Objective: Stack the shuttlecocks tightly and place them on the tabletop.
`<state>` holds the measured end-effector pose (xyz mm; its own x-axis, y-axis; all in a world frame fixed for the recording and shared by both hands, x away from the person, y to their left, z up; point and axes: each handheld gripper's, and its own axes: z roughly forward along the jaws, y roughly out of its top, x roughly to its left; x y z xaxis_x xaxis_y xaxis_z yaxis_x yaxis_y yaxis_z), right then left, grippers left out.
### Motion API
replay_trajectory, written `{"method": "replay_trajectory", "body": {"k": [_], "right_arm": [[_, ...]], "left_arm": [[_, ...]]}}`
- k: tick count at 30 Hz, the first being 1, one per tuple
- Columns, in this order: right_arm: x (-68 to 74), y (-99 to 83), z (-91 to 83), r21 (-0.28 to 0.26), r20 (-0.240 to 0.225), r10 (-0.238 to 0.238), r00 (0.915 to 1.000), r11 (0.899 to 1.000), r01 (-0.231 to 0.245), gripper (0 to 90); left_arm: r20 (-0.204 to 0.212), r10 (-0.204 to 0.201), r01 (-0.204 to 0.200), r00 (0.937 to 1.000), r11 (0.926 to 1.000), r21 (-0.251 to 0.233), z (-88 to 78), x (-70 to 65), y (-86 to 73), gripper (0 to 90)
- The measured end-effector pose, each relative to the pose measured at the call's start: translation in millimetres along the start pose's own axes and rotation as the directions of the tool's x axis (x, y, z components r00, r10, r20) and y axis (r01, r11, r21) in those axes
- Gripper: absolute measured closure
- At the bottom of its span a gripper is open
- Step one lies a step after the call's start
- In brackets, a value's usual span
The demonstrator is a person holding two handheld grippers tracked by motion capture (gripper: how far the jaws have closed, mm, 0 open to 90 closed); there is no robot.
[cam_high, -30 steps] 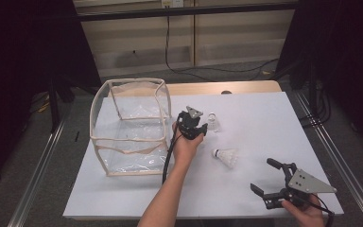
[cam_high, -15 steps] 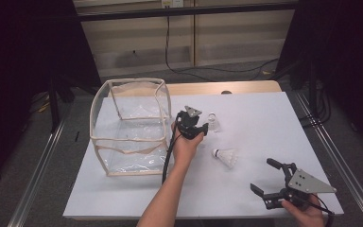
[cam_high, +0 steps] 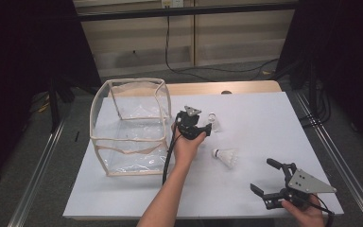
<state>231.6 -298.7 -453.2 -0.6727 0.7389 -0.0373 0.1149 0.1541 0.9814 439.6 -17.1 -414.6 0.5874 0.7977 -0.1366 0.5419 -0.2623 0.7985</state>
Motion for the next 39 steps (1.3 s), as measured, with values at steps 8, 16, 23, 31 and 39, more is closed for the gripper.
{"method": "replay_trajectory", "body": {"k": [8, 16, 23, 31, 39], "right_arm": [[0.2, 0.0, 0.1, 0.0, -0.001, 0.002, 1.0, 1.0, -0.002, 0.4], [0.3, 0.0, 0.1, -0.001, -0.002, 0.002, 1.0, 1.0, -0.002, 0.4], [-0.3, -0.2, -0.1, 0.001, -0.005, 0.001, 1.0, 1.0, -0.001, 0.3], [-0.2, -0.2, -0.2, 0.0, -0.005, 0.002, 1.0, 1.0, -0.002, 0.3], [0.1, -0.4, 0.3, -0.002, -0.007, 0.005, 1.0, 1.0, -0.005, 0.3]], "left_arm": [[-0.016, 0.02, -0.02, 0.9997, 0.9998, 0.006, -1.9, 0.0, -0.6, 44.2], [-0.047, -0.012, 0.015, 0.9988, 0.9989, 0.045, 3.3, 5.1, -7.6, 57.9], [-0.062, 0.013, -0.01, 0.998, 0.9986, 0.052, 5.3, 7.9, -12.3, 77.5], [-0.116, 0.043, -0.042, 0.9924, 0.9991, 0.012, 4.1, 12.0, -9.4, 87.3], [-0.156, 0.112, -0.111, 0.9813, 0.9937, 0.015, 6.5, 14.0, -5.4, 88.0]]}}
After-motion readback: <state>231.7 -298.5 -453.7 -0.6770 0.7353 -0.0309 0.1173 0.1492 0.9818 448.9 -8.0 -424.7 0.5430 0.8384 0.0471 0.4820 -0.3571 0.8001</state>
